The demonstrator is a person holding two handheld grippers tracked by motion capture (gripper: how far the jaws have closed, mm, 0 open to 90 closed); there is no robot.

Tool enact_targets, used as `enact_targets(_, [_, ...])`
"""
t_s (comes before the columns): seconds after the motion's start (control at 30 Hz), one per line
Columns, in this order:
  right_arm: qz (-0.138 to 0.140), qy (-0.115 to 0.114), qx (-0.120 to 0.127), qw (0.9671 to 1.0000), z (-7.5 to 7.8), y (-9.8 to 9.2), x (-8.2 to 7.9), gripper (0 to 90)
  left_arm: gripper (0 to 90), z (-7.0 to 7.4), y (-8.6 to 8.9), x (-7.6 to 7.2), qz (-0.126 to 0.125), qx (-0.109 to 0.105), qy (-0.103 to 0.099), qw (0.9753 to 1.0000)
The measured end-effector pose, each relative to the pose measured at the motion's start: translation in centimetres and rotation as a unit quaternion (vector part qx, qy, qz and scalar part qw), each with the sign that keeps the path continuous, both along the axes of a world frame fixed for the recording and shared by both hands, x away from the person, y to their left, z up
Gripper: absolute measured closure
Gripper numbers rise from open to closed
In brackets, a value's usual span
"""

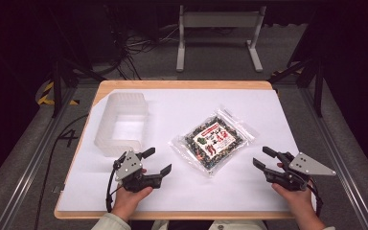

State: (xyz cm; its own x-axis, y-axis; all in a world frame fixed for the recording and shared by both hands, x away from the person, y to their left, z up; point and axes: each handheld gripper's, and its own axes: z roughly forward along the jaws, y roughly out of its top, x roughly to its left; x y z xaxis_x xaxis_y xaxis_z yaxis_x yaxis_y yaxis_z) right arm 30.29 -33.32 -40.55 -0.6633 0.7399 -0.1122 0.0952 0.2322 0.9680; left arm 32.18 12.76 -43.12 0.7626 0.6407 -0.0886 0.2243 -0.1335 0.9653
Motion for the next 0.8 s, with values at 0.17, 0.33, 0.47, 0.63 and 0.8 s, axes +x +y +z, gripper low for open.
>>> enact_targets(0.17, [0.002, -0.029, -0.026, 0.9993, 0.3, 0.3, -0.2, 40.1, 18.8, 0.0, -0.1, 0.0, 0.0, 0.002, 0.002, 1.0])
enact_targets(0.33, [0.003, -0.026, -0.026, 0.9993, 0.4, 0.3, -0.1, 39.8, 18.7, 0.0, -0.2, 0.1, -0.002, 0.006, 0.002, 1.0])
enact_targets(0.47, [0.001, -0.018, -0.021, 0.9996, 0.7, 0.2, 0.2, 37.3, 18.7, -0.1, -0.3, 0.2, 0.0, 0.006, 0.003, 1.0])
enact_targets(0.63, [0.003, 0.001, -0.007, 1.0, 2.2, -0.4, 0.9, 34.8, 18.6, -0.1, -0.3, 0.2, 0.001, 0.01, 0.003, 0.9999])
enact_targets(0.8, [0.002, 0.011, -0.005, 0.9999, 2.8, -0.8, 1.8, 33.3, 18.5, -0.2, -0.3, 0.3, 0.004, 0.015, 0.002, 0.9999])
